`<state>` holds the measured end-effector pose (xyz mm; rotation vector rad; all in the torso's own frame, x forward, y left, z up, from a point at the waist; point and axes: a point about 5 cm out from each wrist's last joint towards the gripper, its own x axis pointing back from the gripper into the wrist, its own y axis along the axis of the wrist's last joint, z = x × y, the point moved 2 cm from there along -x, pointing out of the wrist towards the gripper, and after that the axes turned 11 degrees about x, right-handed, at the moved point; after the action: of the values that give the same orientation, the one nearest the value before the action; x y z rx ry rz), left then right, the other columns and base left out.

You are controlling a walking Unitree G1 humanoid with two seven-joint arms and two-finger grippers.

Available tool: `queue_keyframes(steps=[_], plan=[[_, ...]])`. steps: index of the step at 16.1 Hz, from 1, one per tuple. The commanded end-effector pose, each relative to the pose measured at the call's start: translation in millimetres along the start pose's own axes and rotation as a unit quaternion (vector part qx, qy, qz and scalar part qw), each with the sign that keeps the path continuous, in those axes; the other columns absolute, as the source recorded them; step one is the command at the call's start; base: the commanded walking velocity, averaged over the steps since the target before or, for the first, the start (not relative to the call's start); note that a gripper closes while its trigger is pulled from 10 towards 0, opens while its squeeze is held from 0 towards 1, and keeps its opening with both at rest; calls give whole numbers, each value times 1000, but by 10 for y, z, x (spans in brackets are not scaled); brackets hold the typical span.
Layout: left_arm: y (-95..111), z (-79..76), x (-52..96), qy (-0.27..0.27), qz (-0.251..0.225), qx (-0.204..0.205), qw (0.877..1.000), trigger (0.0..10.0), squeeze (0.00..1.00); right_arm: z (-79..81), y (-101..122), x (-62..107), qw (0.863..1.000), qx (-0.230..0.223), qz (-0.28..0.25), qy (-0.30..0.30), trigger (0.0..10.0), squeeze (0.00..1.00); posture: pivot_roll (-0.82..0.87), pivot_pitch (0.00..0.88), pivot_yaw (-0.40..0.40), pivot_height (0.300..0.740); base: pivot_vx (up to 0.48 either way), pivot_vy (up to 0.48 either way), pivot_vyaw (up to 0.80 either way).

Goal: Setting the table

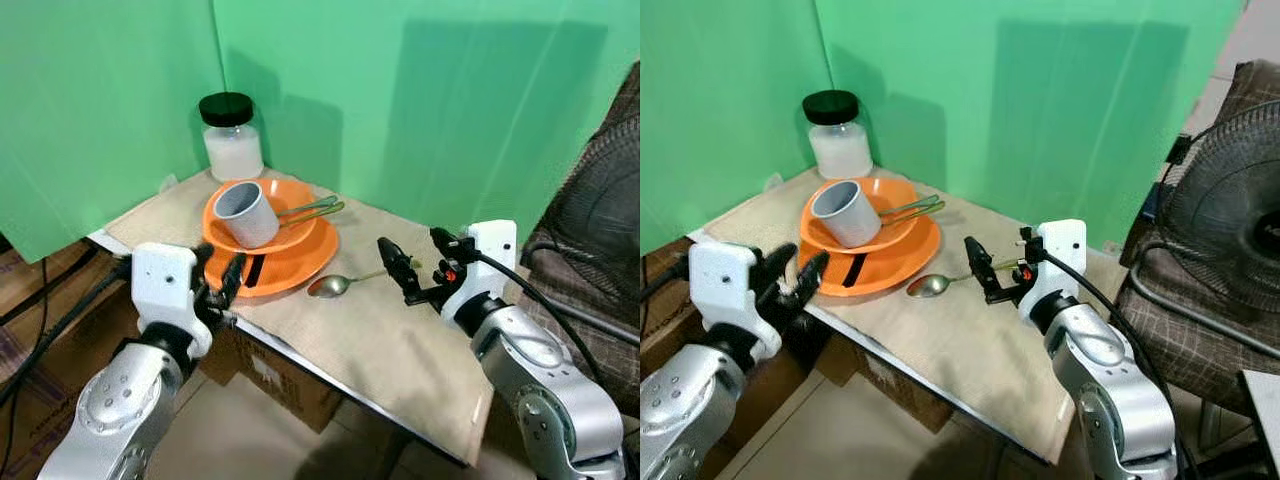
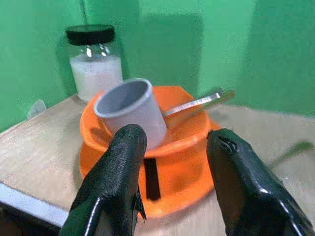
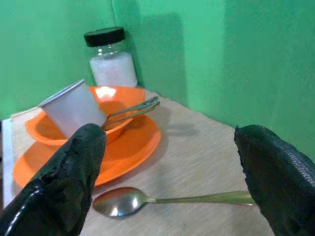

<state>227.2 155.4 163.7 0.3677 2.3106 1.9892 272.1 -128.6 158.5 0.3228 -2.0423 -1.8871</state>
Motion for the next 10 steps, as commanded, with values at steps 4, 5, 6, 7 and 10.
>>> queue_keyframes(steps=[4,5,6,7,10], plan=[[-34,5,66,-74,40,-33,996,10000,0,-12,-21,-237,988,84,34,121,10000,1000,-17,0,25,740,0,0,0],[-33,26,72,-80,44,-36,995,10000,0,-23,-28,-292,986,93,38,133,10000,1000,-26,0,26,740,0,0,0],[-38,71,97,-102,59,-49,992,10000,0,-43,-20,-431,980,110,40,163,10000,1000,-41,0,32,740,0,0,0],[-46,100,126,-123,73,-61,988,10000,0,-50,0,-538,973,125,38,189,10000,1000,-46,0,38,740,0,0,0],[-89,159,227,-186,117,-94,971,10000,0,-21,13,-786,949,155,41,272,10000,1000,-44,0,47,740,0,0,0]])
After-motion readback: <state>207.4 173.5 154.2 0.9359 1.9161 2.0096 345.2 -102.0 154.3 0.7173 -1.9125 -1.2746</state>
